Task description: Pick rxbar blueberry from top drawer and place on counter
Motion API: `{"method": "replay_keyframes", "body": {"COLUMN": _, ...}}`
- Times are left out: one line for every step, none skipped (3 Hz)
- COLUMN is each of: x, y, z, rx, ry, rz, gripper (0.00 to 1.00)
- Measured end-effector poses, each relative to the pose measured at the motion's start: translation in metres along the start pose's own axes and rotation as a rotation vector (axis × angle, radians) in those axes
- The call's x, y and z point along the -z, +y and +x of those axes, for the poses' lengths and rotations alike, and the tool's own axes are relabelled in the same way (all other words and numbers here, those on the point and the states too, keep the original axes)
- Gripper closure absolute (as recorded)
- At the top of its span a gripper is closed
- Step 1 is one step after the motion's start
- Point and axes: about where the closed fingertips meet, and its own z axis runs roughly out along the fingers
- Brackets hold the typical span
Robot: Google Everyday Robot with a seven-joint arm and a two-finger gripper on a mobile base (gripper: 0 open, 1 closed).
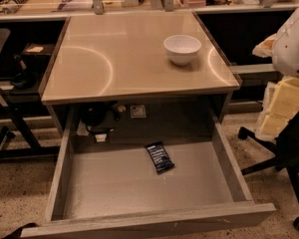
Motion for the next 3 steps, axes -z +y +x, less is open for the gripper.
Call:
{"method": "replay_keyframes", "body": {"x": -0.043, "y": 0.01, "z": -0.003, "rx": 0.023, "ry": -0.015, "rz": -0.077, "gripper": 0.0}}
{"method": "replay_keyframes", "body": {"x": -0.043, "y": 0.01, "z": -0.003, "rx": 0.023, "ry": -0.015, "rz": -0.077, "gripper": 0.0}}
{"method": "replay_keyframes", "body": {"x": -0.062, "y": 0.018, "z": -0.005, "rx": 0.021, "ry": -0.027, "rz": -0.095, "gripper": 0.0}}
